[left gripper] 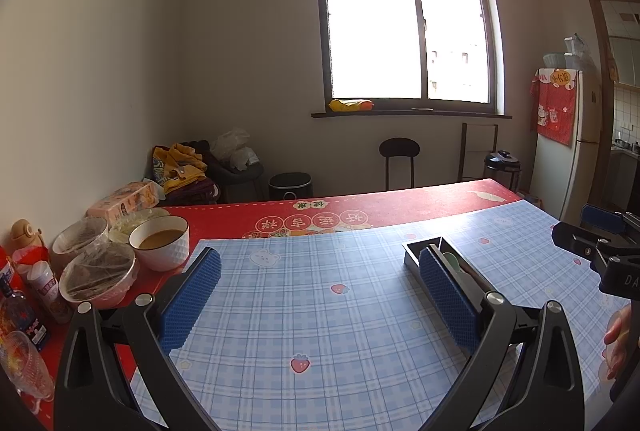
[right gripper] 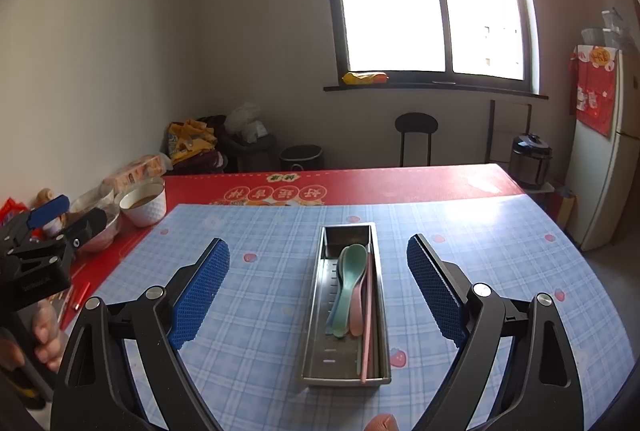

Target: Organize utensils

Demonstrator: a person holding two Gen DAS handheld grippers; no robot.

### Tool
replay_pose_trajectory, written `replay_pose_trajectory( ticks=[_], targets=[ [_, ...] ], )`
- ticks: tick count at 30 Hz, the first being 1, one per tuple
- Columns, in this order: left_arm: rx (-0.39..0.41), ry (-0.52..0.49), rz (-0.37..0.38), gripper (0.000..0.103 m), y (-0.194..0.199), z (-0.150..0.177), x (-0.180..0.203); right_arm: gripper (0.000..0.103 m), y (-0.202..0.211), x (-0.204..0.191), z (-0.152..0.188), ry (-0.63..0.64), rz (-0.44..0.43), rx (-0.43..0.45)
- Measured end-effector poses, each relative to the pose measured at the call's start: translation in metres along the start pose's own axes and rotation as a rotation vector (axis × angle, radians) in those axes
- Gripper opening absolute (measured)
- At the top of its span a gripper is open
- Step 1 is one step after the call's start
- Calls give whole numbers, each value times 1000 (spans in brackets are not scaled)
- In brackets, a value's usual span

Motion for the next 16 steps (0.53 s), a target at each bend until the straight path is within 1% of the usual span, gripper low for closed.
replay_pose_trajectory(
  ticks=[16],
  targets=[
    [3, -7, -5, 97, 2, -1, 0, 87, 0, 2, 0, -2, 1, 1]
  ],
)
Point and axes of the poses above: each gripper's, at about its wrist camera, not at the fingertips, and y roughly against the way its jaws point, x to its right, z to its underside, the point moved 2 cm from there along -y, roughly the way its jaws point, and after that the axes turned 5 degrees about y, right-handed, at the moved point
